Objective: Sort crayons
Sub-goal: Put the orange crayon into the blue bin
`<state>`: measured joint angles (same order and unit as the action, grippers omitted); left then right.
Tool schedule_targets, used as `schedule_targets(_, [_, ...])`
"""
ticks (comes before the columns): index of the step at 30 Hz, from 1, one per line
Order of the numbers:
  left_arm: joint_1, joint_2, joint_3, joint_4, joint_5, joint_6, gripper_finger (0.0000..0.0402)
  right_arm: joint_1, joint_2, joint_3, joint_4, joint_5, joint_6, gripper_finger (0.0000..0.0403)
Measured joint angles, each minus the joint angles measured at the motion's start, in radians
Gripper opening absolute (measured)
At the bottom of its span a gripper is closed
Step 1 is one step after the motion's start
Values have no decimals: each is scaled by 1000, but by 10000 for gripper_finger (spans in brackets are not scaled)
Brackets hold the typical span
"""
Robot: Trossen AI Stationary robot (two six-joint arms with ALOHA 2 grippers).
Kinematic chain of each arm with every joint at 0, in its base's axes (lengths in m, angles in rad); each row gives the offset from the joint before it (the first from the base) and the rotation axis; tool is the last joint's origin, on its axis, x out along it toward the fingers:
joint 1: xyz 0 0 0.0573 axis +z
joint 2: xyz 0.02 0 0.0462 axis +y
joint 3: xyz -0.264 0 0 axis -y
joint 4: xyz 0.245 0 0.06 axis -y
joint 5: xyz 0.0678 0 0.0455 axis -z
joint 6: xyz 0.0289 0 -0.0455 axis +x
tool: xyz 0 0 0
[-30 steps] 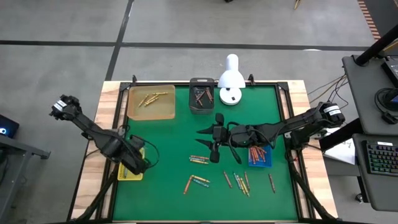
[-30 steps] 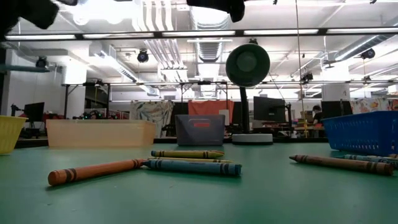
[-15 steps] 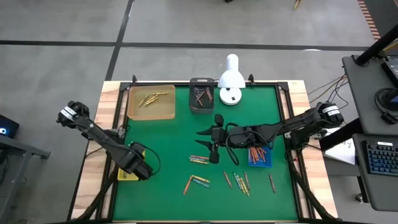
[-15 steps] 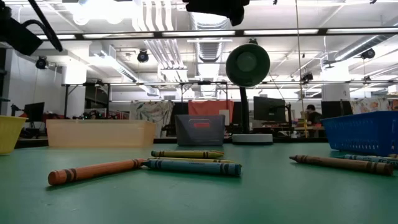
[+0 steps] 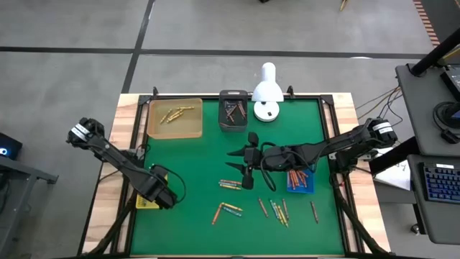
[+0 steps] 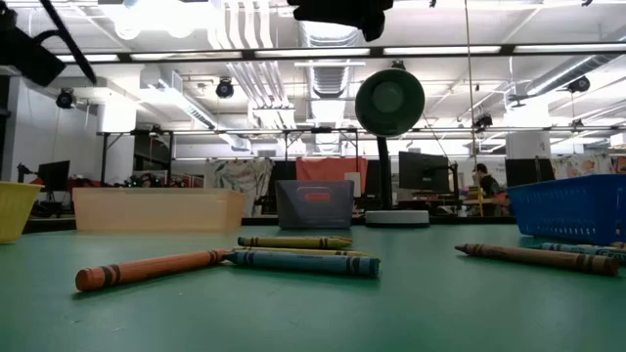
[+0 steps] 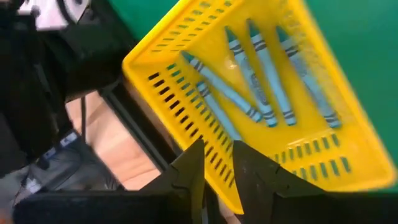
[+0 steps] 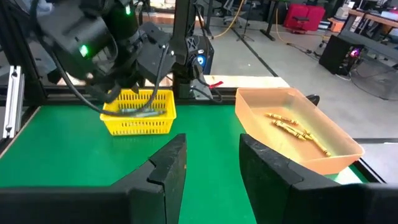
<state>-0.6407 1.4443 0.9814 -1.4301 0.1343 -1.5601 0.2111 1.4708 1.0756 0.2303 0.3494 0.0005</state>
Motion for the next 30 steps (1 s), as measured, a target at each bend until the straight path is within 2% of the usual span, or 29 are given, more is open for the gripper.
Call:
schedule_targets(3, [0,-6,34,1,-92,29,68,0,-2,0,-42,0,11,134])
schedule_targets(8, [2,-6,119,17,-342,163,68,0,-23,30,-211,0,78,137])
schedule_targets(14, [18,-7,204,80,-773,394,68,-2,-11,125,-438,0,204,129])
schedule_targets(17, [38,-9,224,177,-905,570,68,-2,0,163,-510,0,249,126])
schedule_targets(19, [50,-9,226,261,-935,715,67,-2,6,190,-573,-5,282,125])
schedule_targets(24, [74,-10,168,524,-929,1098,52,-2,24,262,-788,-17,370,125])
schedule_targets(27, [100,-10,106,667,-866,1239,41,-2,33,291,-906,-27,443,121])
schedule_targets(30, [131,-10,29,829,-810,1342,37,-2,36,299,-985,-94,511,117])
